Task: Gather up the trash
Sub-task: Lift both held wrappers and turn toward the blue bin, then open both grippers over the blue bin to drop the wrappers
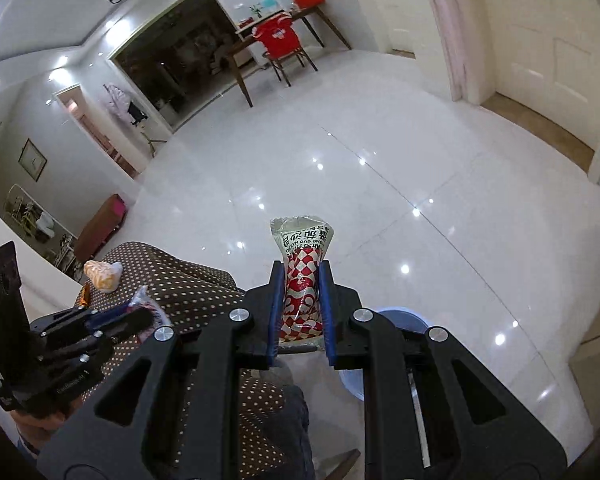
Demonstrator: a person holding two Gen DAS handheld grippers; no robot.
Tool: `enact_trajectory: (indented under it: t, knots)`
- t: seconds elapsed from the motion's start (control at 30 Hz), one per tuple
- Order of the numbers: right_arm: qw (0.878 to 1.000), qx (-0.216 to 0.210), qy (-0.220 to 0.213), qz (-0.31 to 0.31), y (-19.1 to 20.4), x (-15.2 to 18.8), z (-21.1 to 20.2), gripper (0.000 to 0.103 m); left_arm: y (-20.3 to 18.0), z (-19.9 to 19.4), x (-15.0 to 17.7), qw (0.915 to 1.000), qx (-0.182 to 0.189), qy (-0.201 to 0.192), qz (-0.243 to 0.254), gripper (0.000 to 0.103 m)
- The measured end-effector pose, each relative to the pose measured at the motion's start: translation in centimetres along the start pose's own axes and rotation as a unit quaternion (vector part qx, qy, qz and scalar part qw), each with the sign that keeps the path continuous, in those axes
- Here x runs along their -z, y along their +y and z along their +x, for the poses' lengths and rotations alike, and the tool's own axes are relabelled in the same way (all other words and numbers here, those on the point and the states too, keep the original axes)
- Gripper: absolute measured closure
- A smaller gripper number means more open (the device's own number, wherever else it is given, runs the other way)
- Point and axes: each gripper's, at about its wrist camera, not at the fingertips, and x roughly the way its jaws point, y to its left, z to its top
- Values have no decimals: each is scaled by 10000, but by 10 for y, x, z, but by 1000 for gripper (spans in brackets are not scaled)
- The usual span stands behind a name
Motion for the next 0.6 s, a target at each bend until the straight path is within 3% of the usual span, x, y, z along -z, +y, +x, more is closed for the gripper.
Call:
enact_trajectory:
  t: [0.2, 0.3, 0.33, 0.37, 0.4, 0.43, 0.5, 0.57, 0.6]
  knots:
    - [9995, 30, 192, 243, -19, 6, 20, 86, -19, 38, -3, 9992, 109, 354, 177, 88]
    - [9990, 68, 287, 346, -26, 10, 30, 83, -27, 56, -4, 9975, 141, 626, 309, 79]
    - [9984, 119, 349, 428, -31, 11, 34, 78, -26, 63, -5, 9968, 45, 742, 294, 55]
    - [9976, 120, 422, 528, -37, 12, 38, 60, -24, 66, -5, 9967, -167, 757, 248, 24]
    - [9969, 105, 473, 619, -40, 13, 42, 46, -21, 63, -6, 9971, -381, 631, 185, 16]
    - [9958, 127, 508, 752, -47, 16, 45, 33, -17, 59, -6, 9977, -428, 512, 138, 14]
    - [9951, 128, 544, 817, -53, 20, 47, 32, -11, 54, -6, 9981, -373, 486, 37, 14]
    - [9943, 218, 608, 843, -55, 24, 48, 13, -6, 47, -6, 9983, -409, 422, -48, 14]
    - [9940, 282, 613, 862, -56, 25, 48, 9, -2, 43, -6, 9982, -466, 379, -60, 14]
